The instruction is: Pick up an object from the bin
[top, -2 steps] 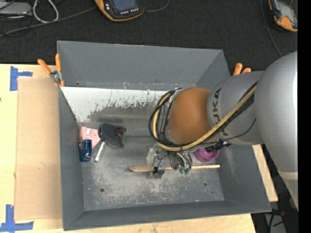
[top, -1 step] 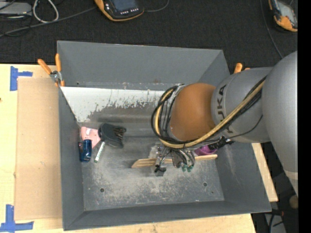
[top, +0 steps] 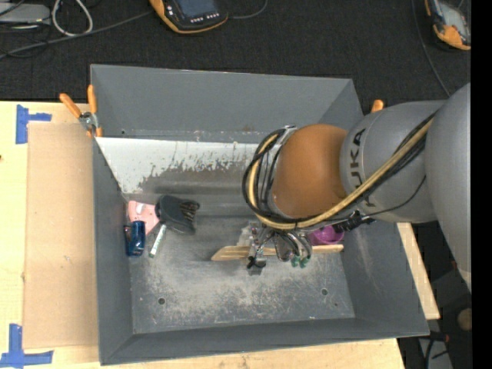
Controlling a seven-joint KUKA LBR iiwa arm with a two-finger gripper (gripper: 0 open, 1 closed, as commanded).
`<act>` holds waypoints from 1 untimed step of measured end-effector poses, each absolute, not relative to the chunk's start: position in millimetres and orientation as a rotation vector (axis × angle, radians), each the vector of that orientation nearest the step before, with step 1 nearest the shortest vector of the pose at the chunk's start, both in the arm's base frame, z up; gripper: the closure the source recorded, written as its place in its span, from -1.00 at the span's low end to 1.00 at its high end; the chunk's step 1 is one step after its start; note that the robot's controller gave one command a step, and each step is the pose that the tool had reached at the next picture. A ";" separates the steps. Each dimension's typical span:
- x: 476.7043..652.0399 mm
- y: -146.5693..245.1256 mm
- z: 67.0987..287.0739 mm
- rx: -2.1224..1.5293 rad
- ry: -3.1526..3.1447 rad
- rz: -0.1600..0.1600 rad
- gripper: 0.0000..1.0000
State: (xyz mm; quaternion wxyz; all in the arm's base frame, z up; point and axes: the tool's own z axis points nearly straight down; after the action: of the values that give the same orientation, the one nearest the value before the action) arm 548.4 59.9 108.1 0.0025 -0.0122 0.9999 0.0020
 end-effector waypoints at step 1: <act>546.4 59.8 140.2 -0.038 3.144 0.006 1.00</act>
Offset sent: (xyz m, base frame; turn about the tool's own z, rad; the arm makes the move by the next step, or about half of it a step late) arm -0.0027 -0.0002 0.0909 0.0003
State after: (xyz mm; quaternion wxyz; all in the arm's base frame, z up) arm 546.4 59.8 140.2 -0.0012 -0.0120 0.9999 0.0019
